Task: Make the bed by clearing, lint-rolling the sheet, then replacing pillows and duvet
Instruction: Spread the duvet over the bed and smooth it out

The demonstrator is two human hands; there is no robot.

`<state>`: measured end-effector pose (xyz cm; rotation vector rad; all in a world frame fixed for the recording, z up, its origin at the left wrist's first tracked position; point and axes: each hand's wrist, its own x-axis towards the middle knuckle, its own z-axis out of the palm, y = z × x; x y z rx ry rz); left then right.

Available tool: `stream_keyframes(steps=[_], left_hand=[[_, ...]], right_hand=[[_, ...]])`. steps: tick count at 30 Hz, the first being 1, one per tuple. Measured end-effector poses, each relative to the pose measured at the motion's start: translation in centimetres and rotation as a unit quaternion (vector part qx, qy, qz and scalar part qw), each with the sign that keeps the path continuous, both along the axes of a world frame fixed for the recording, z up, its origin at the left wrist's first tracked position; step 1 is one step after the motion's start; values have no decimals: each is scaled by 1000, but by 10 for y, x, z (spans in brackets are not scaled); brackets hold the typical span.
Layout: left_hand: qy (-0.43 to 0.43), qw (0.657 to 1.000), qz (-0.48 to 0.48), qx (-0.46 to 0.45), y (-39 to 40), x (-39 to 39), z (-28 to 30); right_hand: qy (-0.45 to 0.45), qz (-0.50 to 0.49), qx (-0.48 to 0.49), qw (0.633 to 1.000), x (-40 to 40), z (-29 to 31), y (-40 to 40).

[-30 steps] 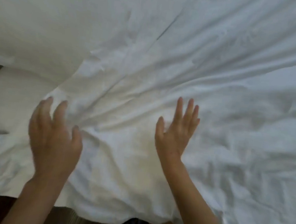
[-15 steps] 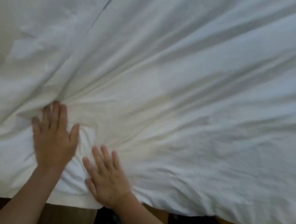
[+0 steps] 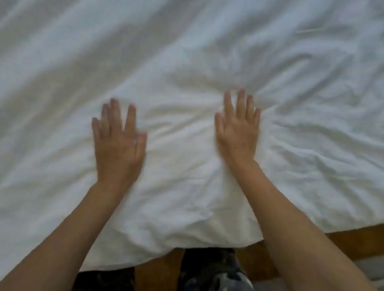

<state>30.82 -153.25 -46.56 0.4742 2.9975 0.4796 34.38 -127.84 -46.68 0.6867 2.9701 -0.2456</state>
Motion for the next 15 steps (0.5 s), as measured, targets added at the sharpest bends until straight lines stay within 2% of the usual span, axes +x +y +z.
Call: stream_keyframes(steps=[4,7,9,11,13,15], left_hand=[[-29,976,-214,-13,151,118,-24],[-86,937,-338,-29,200,210,-19],[-111,903,-409,-76,213,236,-6],[-129,883,-441,-98,219,235,16],[-138,886,-432,-95,222,219,39],[-128,913,-379,-76,225,192,56]], right_hand=[[-58,-110,11,992,177,-8,145],[-113,-161,-12,980,280,11,195],[-154,-144,-36,977,304,20,213],[-163,-138,-42,976,302,31,220],[-147,-139,-44,978,289,45,216],[-129,-133,-53,981,271,59,206]])
